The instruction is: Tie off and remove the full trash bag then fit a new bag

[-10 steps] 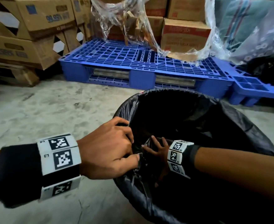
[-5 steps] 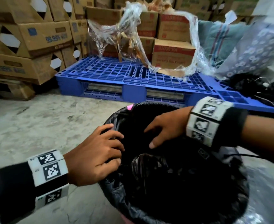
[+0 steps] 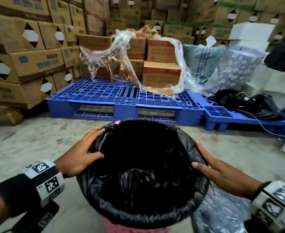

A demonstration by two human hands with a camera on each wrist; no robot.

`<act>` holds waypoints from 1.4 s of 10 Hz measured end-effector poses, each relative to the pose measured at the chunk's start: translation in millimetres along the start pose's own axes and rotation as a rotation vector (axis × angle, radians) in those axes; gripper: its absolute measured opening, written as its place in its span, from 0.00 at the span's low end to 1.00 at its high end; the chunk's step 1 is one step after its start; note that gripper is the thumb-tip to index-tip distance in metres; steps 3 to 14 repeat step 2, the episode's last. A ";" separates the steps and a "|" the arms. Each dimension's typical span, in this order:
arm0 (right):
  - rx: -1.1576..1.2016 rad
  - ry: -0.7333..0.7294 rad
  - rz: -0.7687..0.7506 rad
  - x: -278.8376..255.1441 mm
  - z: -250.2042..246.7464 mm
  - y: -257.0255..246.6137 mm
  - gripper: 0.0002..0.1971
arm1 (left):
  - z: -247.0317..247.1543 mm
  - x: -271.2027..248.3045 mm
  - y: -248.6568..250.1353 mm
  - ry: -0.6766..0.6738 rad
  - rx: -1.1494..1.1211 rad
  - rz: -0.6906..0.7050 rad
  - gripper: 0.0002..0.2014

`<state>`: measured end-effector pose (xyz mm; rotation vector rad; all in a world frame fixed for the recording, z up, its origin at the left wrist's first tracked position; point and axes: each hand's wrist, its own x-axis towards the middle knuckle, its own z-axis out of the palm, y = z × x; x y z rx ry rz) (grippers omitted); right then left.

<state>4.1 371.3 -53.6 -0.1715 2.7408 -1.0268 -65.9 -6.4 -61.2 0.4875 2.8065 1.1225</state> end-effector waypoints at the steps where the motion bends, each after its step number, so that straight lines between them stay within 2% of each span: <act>1: 0.107 0.055 -0.062 -3.6 5.3 -2.7 0.36 | -4.6 -3.6 4.2 -0.001 -0.049 -0.010 0.48; 2: 0.252 0.171 -0.059 -27.7 10.0 1.5 0.34 | -1.2 -26.3 -3.2 0.203 -0.275 -0.057 0.42; 14: 0.252 0.171 -0.059 -27.7 10.0 1.5 0.34 | -1.2 -26.3 -3.2 0.203 -0.275 -0.057 0.42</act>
